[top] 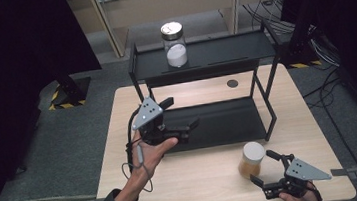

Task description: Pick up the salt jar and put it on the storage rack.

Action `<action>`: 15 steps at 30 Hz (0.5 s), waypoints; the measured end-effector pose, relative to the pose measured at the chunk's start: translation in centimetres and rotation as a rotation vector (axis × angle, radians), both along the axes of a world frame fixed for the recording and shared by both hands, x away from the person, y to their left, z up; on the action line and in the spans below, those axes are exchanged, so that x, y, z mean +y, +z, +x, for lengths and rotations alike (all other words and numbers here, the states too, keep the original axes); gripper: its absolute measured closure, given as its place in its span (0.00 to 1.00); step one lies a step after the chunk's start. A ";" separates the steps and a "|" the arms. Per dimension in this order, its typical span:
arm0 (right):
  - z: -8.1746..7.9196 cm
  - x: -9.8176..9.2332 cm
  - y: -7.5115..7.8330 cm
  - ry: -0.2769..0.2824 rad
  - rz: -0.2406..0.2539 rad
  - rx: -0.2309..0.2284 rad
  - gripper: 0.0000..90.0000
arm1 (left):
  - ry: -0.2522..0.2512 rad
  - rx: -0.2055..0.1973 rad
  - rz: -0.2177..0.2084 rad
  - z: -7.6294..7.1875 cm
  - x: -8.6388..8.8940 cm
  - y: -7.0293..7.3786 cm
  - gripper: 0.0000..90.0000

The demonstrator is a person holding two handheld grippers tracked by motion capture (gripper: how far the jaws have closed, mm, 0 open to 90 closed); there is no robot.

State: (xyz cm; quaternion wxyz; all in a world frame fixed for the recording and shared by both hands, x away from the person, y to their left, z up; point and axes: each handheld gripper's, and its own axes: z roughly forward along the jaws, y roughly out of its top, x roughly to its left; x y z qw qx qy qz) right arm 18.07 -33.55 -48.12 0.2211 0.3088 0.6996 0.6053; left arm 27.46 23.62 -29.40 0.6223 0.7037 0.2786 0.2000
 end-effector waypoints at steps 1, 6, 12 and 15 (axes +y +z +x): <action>0.0 0.0 0.0 0.000 0.000 0.000 0.00 | -0.002 0.001 0.000 -0.1 0.0 -0.5 0.02; 0.0 0.0 0.0 0.000 -0.002 0.001 0.00 | -0.024 0.025 -0.022 -0.2 0.3 -2.8 0.02; 0.0 0.0 -0.1 -0.002 0.004 0.002 0.00 | -0.041 0.042 -0.027 -0.4 0.3 -5.1 0.02; 0.0 0.0 0.0 -0.001 0.004 0.001 0.00 | -0.042 0.039 -0.017 -0.7 0.0 -6.1 0.02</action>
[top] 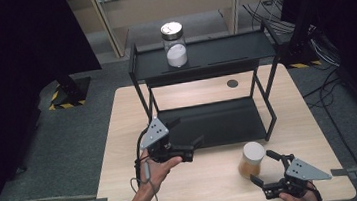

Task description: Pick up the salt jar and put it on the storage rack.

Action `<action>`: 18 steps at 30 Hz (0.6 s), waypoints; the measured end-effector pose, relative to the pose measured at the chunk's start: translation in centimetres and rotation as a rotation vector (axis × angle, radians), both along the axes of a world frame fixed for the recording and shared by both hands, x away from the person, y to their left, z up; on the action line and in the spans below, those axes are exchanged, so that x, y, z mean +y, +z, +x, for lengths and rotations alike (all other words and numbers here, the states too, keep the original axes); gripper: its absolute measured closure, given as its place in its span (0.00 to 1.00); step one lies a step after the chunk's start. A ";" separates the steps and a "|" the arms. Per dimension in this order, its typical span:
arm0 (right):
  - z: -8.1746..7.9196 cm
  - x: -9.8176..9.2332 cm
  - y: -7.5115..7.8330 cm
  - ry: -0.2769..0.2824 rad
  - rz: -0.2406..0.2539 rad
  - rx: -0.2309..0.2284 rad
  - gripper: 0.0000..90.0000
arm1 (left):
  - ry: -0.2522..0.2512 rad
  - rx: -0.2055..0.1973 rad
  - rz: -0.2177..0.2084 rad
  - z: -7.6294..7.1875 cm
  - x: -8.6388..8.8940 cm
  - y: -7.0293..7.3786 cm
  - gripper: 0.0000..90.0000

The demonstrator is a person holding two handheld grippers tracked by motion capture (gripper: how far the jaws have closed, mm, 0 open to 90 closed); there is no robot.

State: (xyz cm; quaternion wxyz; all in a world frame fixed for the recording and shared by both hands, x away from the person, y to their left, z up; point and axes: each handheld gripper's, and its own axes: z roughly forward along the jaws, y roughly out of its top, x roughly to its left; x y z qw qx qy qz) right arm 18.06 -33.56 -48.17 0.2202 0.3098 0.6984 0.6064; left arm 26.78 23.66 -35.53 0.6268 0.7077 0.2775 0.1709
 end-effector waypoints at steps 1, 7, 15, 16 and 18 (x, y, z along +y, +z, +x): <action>0.0 0.0 0.0 0.000 0.000 0.000 0.00 | -0.001 -0.002 0.003 -0.1 -0.1 -0.3 0.02; -0.1 -0.1 0.0 0.000 0.001 -0.002 0.00 | -0.018 0.000 0.010 -1.0 -0.5 -2.4 0.02; 0.0 0.0 0.0 -0.001 0.001 0.001 0.00 | -0.021 -0.003 0.023 -1.6 -0.7 -4.3 0.02; 0.0 0.0 0.0 -0.001 0.001 0.001 0.00 | -0.022 -0.003 0.025 -1.6 -0.7 -4.4 0.02; 0.0 -0.1 0.0 0.001 0.002 0.000 0.00 | -0.022 -0.003 0.028 -1.8 -0.6 -4.8 0.02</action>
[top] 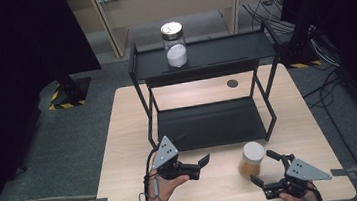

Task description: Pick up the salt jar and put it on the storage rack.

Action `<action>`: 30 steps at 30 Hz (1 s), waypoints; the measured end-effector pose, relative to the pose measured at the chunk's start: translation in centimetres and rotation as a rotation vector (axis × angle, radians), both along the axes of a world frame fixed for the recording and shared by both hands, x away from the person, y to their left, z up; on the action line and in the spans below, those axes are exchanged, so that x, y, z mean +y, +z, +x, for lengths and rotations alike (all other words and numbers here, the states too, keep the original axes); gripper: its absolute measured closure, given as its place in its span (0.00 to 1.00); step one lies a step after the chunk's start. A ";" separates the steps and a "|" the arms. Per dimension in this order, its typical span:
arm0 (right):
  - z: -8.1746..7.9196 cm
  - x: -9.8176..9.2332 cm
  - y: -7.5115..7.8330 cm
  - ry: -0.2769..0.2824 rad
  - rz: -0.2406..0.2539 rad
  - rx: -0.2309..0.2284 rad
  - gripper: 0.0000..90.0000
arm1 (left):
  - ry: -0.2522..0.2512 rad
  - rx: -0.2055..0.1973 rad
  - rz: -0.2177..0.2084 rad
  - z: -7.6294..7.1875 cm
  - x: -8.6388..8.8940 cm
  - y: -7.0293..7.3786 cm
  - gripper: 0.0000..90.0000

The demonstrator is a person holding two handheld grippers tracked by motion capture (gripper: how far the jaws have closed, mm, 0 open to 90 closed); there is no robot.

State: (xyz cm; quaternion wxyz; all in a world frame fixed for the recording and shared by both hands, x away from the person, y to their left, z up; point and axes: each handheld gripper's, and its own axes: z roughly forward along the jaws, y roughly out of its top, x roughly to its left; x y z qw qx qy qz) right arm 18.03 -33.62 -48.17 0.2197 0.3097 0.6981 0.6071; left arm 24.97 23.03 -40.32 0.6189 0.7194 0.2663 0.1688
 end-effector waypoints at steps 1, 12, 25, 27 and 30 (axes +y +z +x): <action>0.0 0.0 0.0 0.000 0.001 0.000 0.00 | -0.001 0.000 0.001 0.0 0.0 -0.1 0.02; 0.0 0.0 0.0 -0.001 0.002 0.002 0.00 | 0.010 -0.023 0.015 -1.4 0.2 -2.6 0.02; 0.0 0.0 0.0 -0.002 0.000 -0.001 0.00 | -0.008 0.014 0.027 -1.8 0.2 -4.5 0.02; -0.1 0.0 0.0 -0.002 0.001 -0.004 0.00 | -0.007 0.008 0.029 -2.0 0.2 -4.6 0.02; -0.2 -0.1 0.0 -0.004 0.002 -0.007 0.00 | -0.007 0.001 0.035 -2.3 0.2 -4.9 0.02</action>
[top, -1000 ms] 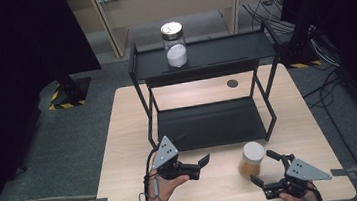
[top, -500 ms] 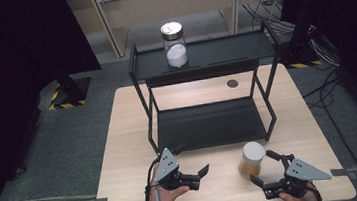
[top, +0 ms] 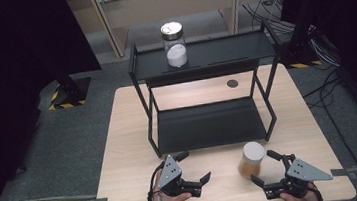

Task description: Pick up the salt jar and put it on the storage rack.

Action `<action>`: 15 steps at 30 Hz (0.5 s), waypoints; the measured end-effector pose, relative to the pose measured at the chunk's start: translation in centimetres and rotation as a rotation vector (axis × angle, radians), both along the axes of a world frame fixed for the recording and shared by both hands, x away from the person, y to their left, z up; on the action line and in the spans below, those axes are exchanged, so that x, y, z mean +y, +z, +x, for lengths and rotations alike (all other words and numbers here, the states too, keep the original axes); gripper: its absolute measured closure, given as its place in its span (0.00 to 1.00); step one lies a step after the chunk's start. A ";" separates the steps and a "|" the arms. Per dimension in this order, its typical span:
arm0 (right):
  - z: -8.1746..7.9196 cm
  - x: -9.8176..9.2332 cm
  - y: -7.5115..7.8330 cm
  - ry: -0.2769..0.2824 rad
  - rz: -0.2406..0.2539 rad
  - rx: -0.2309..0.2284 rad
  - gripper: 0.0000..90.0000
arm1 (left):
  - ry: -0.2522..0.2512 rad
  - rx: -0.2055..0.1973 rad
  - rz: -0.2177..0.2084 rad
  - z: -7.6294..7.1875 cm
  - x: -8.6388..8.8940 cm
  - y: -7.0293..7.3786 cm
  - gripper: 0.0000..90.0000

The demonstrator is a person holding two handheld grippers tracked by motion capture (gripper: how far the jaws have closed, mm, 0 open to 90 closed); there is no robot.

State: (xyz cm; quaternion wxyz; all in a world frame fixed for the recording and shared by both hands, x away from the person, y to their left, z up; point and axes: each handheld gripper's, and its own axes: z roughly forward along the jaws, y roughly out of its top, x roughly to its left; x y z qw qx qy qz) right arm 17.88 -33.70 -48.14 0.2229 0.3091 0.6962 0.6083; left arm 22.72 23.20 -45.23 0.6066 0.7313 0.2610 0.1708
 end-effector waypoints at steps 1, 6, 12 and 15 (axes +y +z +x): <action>0.0 0.0 0.0 0.000 0.001 0.000 0.00 | 0.002 -0.002 0.000 -0.1 0.0 -0.2 0.02; -0.1 -0.1 0.0 -0.005 0.004 -0.001 0.00 | 0.013 0.000 -0.001 -0.5 0.5 -0.8 0.02; -0.4 -0.1 0.0 -0.013 0.003 -0.001 0.00 | 0.022 0.006 -0.005 -0.6 1.1 -1.5 0.02; -0.5 -0.1 0.0 -0.017 0.002 -0.003 0.00 | 0.018 0.003 0.001 -0.6 1.0 -1.6 0.02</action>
